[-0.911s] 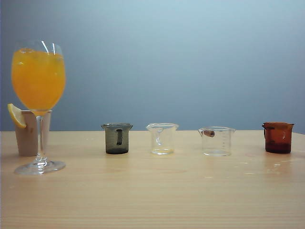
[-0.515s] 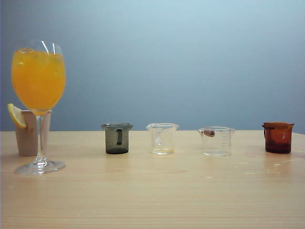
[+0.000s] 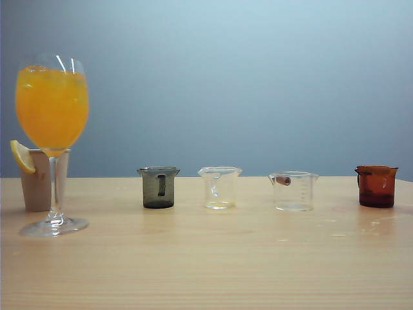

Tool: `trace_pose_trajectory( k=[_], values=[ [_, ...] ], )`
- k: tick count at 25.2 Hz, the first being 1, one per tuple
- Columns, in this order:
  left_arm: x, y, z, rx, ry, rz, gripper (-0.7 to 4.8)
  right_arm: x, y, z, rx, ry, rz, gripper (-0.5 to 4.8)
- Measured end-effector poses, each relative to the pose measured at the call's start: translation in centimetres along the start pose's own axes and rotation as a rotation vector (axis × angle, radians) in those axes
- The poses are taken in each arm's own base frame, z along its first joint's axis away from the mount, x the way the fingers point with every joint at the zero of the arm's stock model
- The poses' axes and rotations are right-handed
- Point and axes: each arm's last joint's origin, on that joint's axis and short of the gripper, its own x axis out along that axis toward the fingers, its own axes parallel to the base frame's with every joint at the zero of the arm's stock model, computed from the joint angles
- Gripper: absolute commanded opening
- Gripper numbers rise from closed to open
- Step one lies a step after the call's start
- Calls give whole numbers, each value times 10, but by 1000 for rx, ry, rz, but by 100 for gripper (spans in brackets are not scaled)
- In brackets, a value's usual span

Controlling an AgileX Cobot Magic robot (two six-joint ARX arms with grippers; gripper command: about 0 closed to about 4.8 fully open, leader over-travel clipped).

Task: Pick up the fourth measuring cup from the left, pour the grenadine inside into the goblet, and finally put the measuring cup back in its original place.

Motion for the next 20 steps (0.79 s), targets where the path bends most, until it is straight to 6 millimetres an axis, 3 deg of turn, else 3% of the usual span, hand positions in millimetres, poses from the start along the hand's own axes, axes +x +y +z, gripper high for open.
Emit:
trace_pose_trajectory(
  k=[5,11,16,20],
  values=[
    [7,-8,54,1,-25,-59,-5,21,5,22,-7,50,5,-9],
    [40,-21,80,36,123,-254,-5,52,9,22,-5,46,6,-9],
    [59,-43,102,53,205,-429,-5,79,13,2,0,156,34,-9],
    [75,-65,100,130,285,-547,-5,89,13,-27,17,164,50,-9]
  ],
)
